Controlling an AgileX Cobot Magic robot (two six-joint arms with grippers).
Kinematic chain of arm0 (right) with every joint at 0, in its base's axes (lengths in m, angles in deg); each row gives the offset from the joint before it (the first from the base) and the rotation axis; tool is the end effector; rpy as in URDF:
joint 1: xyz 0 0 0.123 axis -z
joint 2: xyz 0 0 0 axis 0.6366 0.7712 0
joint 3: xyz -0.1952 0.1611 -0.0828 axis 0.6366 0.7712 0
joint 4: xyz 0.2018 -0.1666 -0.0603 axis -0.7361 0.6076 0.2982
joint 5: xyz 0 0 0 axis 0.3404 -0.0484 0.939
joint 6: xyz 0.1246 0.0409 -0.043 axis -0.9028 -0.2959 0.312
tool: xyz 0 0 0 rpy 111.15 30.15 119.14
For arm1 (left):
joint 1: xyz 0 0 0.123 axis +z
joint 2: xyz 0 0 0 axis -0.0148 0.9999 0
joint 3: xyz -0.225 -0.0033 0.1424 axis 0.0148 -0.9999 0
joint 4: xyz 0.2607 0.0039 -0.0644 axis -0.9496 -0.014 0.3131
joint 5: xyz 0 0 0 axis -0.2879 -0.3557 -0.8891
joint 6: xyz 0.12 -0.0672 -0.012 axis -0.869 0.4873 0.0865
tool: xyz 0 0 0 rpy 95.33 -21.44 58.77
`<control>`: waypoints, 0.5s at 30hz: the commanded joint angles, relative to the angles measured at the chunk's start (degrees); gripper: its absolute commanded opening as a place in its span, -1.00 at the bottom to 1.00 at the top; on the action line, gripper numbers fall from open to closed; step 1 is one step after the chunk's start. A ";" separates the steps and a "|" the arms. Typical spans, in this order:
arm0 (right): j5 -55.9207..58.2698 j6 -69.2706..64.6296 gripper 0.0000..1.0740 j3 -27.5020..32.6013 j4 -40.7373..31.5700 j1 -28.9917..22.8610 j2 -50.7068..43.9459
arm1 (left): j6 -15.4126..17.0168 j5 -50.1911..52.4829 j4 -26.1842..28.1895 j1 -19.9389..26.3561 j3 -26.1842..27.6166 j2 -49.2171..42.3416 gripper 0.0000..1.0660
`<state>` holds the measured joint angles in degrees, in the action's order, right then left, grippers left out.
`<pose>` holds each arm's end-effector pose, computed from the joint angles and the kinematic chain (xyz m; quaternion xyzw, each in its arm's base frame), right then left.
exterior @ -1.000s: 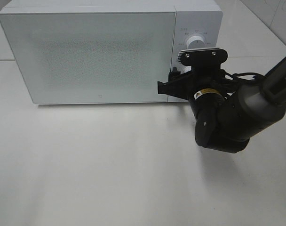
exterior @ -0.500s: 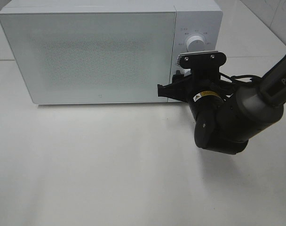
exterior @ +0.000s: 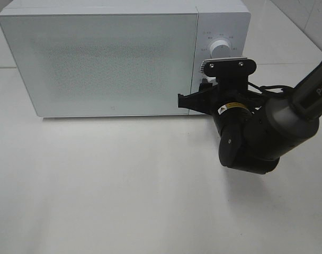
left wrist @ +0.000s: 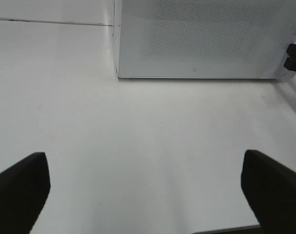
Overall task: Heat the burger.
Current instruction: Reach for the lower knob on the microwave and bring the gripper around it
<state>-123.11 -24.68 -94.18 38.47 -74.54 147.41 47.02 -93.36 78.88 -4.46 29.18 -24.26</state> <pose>0.3638 0.1516 0.0675 -0.0012 0.7465 -0.0365 0.6644 0.0652 -0.0240 0.2724 0.0409 0.8437 -0.0929 0.5272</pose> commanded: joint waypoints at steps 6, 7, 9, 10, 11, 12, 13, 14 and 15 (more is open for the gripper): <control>-5.50 -11.12 -0.99 -0.86 1.89 0.29 -0.11 | 0.40 0.52 0.52 0.17 -0.06 -1.03 0.87; -5.50 -17.48 -0.99 -0.86 2.29 0.29 -0.11 | 0.40 0.52 0.52 0.17 -0.06 -1.03 0.87; -5.56 -21.14 -0.99 -0.86 3.04 0.29 -0.11 | 0.40 0.52 0.52 0.17 -0.06 -1.03 0.87; -5.56 -27.16 -0.99 -0.86 4.98 0.29 -0.11 | 0.40 0.52 0.52 0.17 -0.06 -1.03 0.87; -5.56 -27.16 -0.99 -0.86 4.98 0.29 -0.11 | 0.40 0.52 0.52 0.17 -0.06 -1.03 0.87; -5.56 -29.74 -0.99 -0.86 5.96 0.29 -0.11 | 0.40 0.52 0.52 0.17 -0.06 -1.03 0.87; -5.50 -36.04 -0.99 -0.86 7.45 0.29 -0.11 | 0.40 0.52 0.52 0.17 -0.06 -1.03 0.87; -5.50 -36.04 -0.99 -0.86 7.45 0.29 -0.11 | 0.40 0.52 0.52 0.17 -0.06 -1.03 0.87; -5.50 -39.25 -0.99 -0.86 8.08 0.29 -0.11 | 0.40 0.52 0.52 0.17 -0.06 -1.03 0.87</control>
<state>-123.63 -60.32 -93.55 40.94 -74.37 147.41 47.02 -93.36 78.88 -4.46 29.18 -24.26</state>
